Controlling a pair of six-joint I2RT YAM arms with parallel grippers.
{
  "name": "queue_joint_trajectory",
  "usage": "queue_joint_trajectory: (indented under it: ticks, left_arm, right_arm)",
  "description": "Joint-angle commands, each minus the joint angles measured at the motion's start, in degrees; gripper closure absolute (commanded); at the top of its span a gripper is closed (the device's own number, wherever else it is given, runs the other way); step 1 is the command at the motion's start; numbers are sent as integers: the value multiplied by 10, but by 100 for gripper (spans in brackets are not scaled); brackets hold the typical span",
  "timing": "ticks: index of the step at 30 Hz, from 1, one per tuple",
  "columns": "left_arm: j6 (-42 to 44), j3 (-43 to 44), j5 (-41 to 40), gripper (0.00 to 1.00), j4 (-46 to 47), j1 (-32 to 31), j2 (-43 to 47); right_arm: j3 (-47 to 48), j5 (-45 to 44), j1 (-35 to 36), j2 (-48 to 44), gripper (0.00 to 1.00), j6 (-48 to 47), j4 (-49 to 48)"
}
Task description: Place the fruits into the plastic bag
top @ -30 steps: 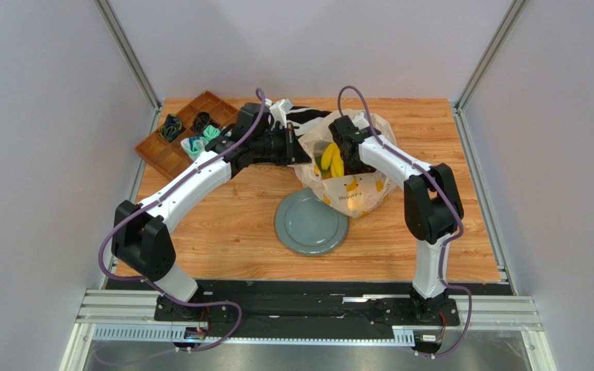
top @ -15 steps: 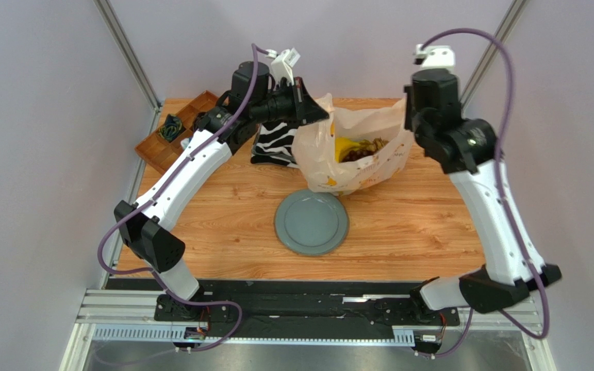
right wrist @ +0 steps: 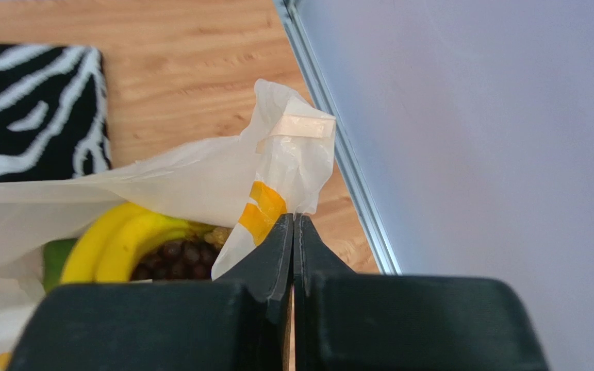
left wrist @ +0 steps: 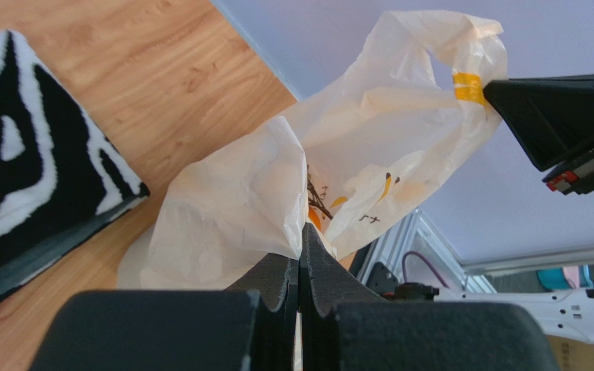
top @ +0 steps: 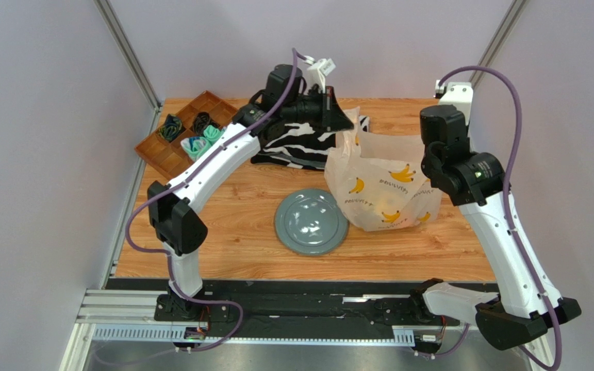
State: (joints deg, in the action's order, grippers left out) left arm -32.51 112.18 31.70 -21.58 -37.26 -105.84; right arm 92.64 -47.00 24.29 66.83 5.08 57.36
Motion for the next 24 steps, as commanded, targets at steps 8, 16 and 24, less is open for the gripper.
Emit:
queue_joint_trajectory:
  ticks: [8, 16, 24]
  left_arm:
    - [25, 27, 24, 99, -7, -45, -30]
    - [54, 2, -36, 9, -21, -45, 14]
    - [78, -92, -168, 4, 0, -37, 123]
  right_arm:
    - [-122, -13, -49, -56, 93, 88, 16]
    - [-115, 38, -48, -83, 18, 96, 14]
    - [-145, 217, -48, -149, 12, 60, -94]
